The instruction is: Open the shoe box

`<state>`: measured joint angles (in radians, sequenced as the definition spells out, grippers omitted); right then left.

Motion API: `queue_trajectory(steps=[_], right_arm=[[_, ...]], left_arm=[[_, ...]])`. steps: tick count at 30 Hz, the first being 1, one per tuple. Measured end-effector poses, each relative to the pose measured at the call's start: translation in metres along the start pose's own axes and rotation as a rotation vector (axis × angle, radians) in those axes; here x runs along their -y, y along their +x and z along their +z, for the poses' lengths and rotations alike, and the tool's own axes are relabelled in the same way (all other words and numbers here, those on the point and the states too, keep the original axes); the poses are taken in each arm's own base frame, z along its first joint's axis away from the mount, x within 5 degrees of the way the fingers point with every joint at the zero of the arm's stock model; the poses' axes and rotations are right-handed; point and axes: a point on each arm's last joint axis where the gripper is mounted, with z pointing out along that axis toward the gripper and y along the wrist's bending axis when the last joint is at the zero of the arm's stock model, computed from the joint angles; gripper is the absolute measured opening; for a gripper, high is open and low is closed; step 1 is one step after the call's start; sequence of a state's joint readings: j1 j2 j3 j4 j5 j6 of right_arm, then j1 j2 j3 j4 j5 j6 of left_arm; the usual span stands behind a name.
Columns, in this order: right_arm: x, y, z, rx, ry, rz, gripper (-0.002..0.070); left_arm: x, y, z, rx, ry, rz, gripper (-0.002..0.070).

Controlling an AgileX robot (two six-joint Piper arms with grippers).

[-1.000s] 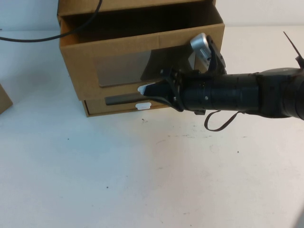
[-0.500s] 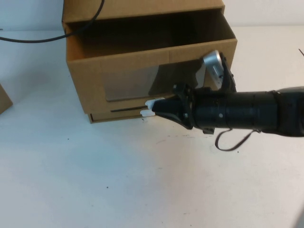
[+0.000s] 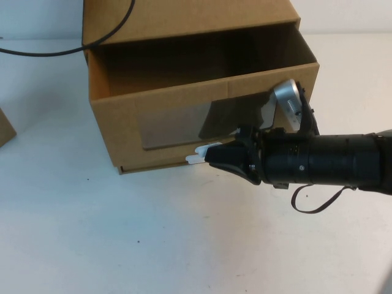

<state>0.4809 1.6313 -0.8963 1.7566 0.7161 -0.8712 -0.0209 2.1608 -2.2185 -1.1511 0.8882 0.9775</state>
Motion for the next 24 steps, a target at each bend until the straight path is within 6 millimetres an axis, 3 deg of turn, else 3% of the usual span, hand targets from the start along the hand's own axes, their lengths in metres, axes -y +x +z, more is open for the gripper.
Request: queue_trajectory(steps=[10, 24], right_arm=[[0.003, 0.005, -0.001, -0.019, -0.001, 0.002, 0.0014], [0.002, 0.031, -0.026, -0.03, -0.007, -0.021, 0.0014]], left_arm=[[0.0, 0.0, -0.003, -0.059, -0.058, -0.034, -0.0006], [0.0, -0.001, -0.003, -0.057, -0.055, -0.05, -0.0006]])
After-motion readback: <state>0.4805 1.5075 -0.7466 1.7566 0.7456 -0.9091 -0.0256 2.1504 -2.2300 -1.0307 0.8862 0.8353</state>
